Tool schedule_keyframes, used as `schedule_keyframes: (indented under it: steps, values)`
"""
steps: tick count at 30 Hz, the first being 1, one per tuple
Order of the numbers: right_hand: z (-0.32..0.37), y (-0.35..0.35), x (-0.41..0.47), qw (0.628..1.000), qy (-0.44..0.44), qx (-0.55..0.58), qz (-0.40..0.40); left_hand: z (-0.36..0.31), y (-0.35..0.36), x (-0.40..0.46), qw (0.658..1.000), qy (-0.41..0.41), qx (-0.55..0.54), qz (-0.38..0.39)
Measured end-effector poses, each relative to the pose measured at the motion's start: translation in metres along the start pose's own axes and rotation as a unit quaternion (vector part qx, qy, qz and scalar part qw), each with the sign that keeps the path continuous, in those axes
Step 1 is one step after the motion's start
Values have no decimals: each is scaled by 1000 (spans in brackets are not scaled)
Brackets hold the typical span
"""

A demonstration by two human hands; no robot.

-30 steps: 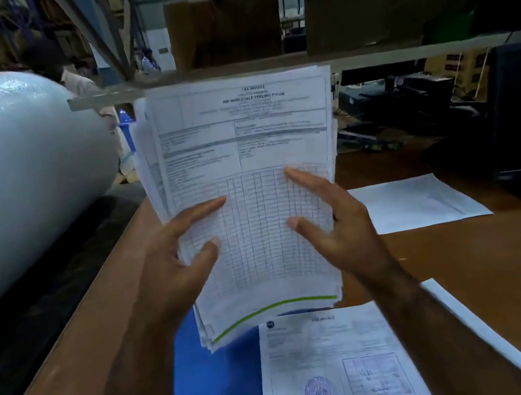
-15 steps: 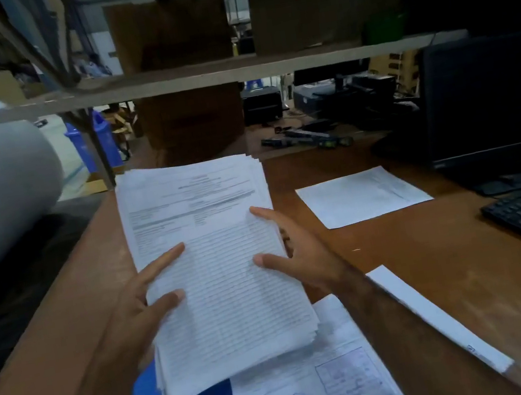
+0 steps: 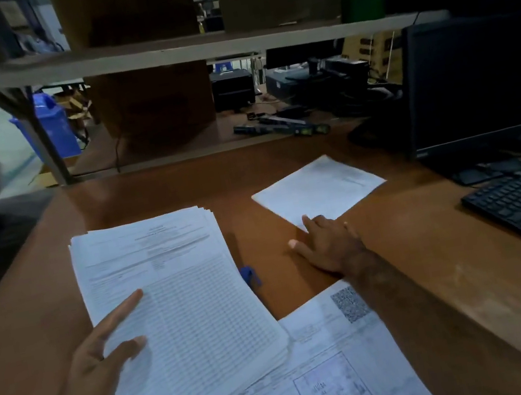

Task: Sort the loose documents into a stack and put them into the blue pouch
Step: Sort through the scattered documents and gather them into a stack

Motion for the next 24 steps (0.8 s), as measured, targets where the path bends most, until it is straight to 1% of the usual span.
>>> schedule_keyframes:
  steps: [2, 3, 5, 7, 9, 11, 13, 15, 20, 22, 24]
  values:
    - [12, -11, -15, 993, -69, 61, -71, 2, -6, 7, 1000, -6, 15, 4]
    - [15, -13, -23, 988, -90, 91, -88, 4, -8, 10, 1000, -10, 16, 7]
    - [12, -15, -31, 985, -92, 106, -96, 6, -11, 13, 1000, -11, 15, 9]
    - [8, -20, -28, 989, -65, 80, -104, 6, -11, 11, 1000, 0, 16, 5]
    - [7, -19, -20, 996, -22, 39, -80, 4, -9, 7, 1000, 11, 22, 4]
    - [4, -12, -11, 998, 42, 2, -43, 3, -10, 5, 999, 18, 28, 3]
    - [0, -8, -8, 995, 97, 8, -30, -1, -9, 1, 999, 27, 31, -6]
    - [-2, -13, -3, 995, 100, 16, -15, -3, -11, -1, 999, 33, 24, -19]
    - [-25, -37, 8, 991, 99, 38, 83, 8, -19, 7, 999, 14, 35, -2]
    - [-36, -43, 5, 988, 112, 40, 93, 9, -21, 10, 999, 9, 38, -6]
    - [-47, -48, 6, 985, 137, 66, 86, 7, -19, 9, 999, 12, 31, -3]
Point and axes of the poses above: each hand's wrist, its own x-axis towards the middle knuckle, its own y-axis out of the palm, z = x × y, the point moved 7 cm from there along x, towards the middle knuckle, and after that the axes turned 8 degrees about -y, right-handed, at the moved point
